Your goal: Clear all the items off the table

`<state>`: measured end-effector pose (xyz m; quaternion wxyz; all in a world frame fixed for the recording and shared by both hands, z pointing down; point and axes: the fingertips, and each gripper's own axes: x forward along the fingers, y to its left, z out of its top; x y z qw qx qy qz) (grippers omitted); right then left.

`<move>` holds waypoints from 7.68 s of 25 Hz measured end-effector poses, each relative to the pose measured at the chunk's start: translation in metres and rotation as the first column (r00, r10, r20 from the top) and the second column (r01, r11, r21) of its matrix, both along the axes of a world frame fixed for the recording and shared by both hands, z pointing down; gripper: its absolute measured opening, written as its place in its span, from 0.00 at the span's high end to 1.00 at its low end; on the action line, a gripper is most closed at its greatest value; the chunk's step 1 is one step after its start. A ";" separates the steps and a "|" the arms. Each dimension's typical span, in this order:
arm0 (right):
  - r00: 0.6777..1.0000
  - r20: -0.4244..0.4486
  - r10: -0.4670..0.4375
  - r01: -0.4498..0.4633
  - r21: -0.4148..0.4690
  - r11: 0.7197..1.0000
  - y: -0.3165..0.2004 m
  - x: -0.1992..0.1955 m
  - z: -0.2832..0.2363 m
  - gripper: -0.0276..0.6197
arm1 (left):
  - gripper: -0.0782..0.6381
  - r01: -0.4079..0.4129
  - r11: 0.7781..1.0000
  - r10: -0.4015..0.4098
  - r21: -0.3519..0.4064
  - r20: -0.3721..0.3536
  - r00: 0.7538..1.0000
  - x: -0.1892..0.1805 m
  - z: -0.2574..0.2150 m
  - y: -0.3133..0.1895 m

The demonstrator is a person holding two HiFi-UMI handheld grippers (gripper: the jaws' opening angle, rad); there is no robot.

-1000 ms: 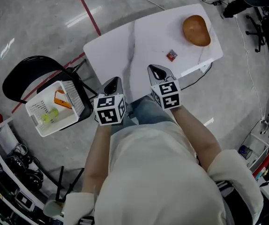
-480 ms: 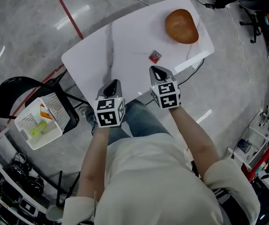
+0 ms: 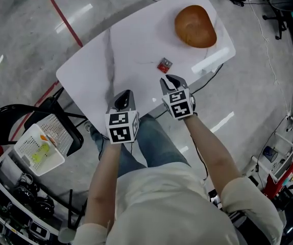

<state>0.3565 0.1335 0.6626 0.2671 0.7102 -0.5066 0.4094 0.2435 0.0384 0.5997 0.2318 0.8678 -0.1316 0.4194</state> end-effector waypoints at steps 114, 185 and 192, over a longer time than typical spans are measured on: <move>0.953 -0.137 -0.271 0.272 -0.011 0.962 -0.070 -0.165 -0.148 0.96 | 0.88 0.202 0.978 -0.198 0.053 -0.069 0.978 -0.179 -0.110 -0.058; 0.419 0.014 -0.908 0.907 0.043 0.419 -0.296 -0.629 -0.117 0.96 | 0.88 0.847 0.530 -0.848 0.034 0.033 0.529 -0.607 -0.073 -0.172; 0.376 0.046 -0.925 0.926 0.024 0.378 -0.299 -0.655 -0.100 0.96 | 0.88 0.868 0.495 -0.869 0.029 0.045 0.493 -0.626 -0.065 -0.175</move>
